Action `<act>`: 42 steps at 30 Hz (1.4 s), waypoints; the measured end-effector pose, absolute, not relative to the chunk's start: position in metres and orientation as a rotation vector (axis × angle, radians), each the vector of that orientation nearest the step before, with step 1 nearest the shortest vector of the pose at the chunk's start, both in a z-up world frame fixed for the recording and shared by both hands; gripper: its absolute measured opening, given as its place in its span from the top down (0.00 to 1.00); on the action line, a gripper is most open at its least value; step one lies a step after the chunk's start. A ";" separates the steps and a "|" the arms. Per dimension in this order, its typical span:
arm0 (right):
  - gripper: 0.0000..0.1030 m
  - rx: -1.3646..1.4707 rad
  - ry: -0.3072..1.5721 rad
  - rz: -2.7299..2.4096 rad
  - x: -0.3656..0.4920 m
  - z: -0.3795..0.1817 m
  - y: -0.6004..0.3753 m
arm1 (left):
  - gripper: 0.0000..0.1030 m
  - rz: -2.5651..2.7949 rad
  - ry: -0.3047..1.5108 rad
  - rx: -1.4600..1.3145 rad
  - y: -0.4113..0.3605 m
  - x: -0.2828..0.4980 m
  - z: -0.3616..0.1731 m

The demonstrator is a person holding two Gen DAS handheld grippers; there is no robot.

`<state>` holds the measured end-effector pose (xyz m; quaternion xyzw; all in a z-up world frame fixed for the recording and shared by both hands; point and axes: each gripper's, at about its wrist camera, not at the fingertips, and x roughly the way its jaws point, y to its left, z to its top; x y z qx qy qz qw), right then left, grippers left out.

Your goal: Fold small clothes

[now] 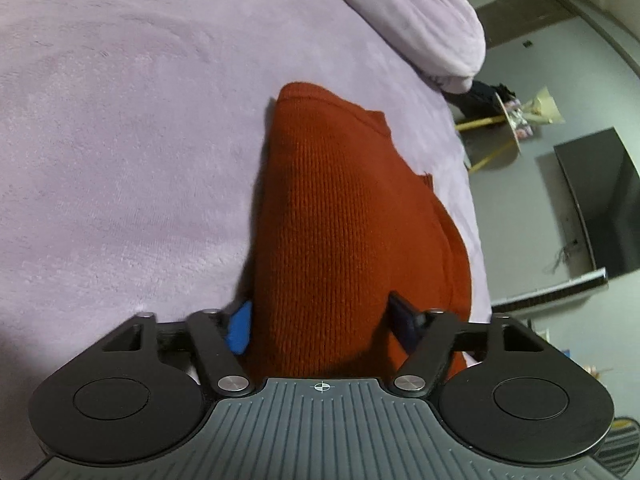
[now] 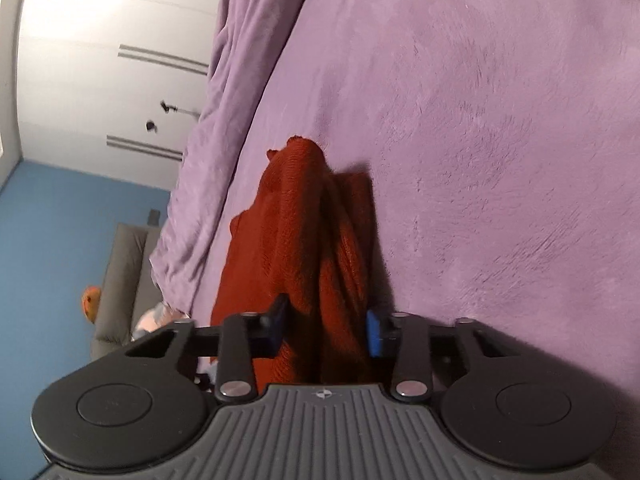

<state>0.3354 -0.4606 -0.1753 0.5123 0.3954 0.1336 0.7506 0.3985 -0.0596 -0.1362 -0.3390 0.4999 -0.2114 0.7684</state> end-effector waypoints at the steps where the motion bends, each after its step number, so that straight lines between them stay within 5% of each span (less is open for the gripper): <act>1: 0.73 1.120 0.856 0.286 0.334 -0.175 -0.458 | 0.42 -0.452 1.082 -0.742 -0.059 0.397 -0.134; 5: 0.74 1.174 0.825 0.323 0.329 -0.168 -0.446 | 0.50 -0.466 1.034 -0.765 -0.046 0.386 -0.117; 16: 0.74 1.186 0.987 0.591 0.311 -0.165 -0.326 | 0.48 -0.291 0.987 -0.707 0.055 0.304 -0.061; 21: 0.59 1.056 0.986 0.462 0.285 -0.144 -0.314 | 0.49 -0.156 0.992 -0.554 0.081 0.263 -0.063; 25: 0.52 0.749 0.849 0.496 0.247 -0.091 -0.316 | 0.38 -0.187 0.927 -0.542 0.090 0.224 -0.055; 33: 0.52 0.510 0.920 0.637 0.239 -0.069 -0.278 | 0.36 -0.171 0.985 -0.555 0.091 0.183 -0.079; 37: 0.70 0.454 0.963 0.599 0.234 -0.080 -0.263 | 0.36 -0.181 0.999 -0.471 0.078 0.181 -0.080; 39: 0.87 0.372 0.952 0.561 0.230 -0.082 -0.250 | 0.36 -0.178 1.007 -0.379 0.070 0.183 -0.081; 42: 0.91 0.383 0.930 0.528 0.215 -0.085 -0.258 | 0.36 -0.154 1.018 -0.270 0.059 0.186 -0.085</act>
